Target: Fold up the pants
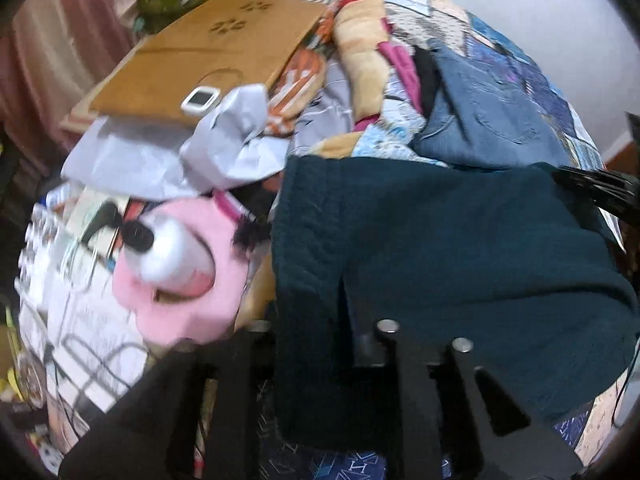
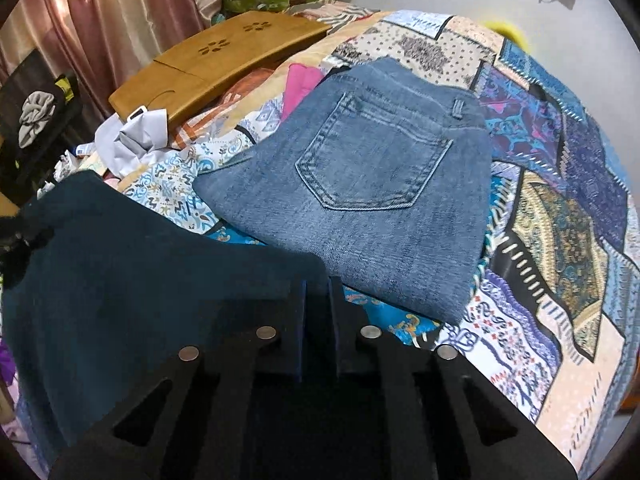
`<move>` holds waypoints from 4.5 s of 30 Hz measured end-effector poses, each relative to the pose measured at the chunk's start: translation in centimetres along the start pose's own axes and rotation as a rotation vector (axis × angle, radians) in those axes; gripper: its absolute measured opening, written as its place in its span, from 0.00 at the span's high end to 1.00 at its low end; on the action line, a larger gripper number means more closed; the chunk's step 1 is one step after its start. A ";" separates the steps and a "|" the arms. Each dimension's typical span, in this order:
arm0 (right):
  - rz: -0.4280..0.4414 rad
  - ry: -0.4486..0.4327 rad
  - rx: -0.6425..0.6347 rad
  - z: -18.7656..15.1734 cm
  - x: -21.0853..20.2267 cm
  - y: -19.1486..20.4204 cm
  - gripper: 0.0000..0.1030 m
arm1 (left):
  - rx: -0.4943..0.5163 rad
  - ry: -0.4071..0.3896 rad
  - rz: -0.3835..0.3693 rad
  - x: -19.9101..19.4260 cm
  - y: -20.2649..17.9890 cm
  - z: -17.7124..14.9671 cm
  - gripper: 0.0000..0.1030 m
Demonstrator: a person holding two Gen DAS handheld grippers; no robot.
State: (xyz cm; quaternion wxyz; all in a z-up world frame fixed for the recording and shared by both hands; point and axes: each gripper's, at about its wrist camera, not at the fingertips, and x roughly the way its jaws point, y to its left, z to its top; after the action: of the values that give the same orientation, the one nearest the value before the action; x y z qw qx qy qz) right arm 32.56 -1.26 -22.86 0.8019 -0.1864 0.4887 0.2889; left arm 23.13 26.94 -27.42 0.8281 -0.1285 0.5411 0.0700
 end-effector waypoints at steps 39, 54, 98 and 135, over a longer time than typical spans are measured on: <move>0.104 -0.092 -0.195 -11.3 -8.0 9.4 0.80 | 0.040 -0.216 0.005 -9.2 -6.3 -4.5 0.82; 0.200 -0.102 -0.136 -13.2 -9.9 11.4 0.92 | 0.067 -0.214 0.077 -7.6 -5.1 -7.1 0.82; -0.130 -0.247 0.796 -34.6 -20.3 -11.2 0.46 | 0.265 -0.185 0.024 -8.6 -19.2 -5.5 0.07; -0.347 -0.074 0.180 -32.5 -16.5 -10.3 0.70 | 0.947 -0.113 -0.138 -5.2 -43.9 -13.9 0.64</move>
State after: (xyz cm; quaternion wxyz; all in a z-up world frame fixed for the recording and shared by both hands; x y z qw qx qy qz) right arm 11.41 -32.68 -22.71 0.8705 -0.1845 0.4434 0.1080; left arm 20.01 -18.97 -21.96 0.8265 0.2313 0.4578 -0.2321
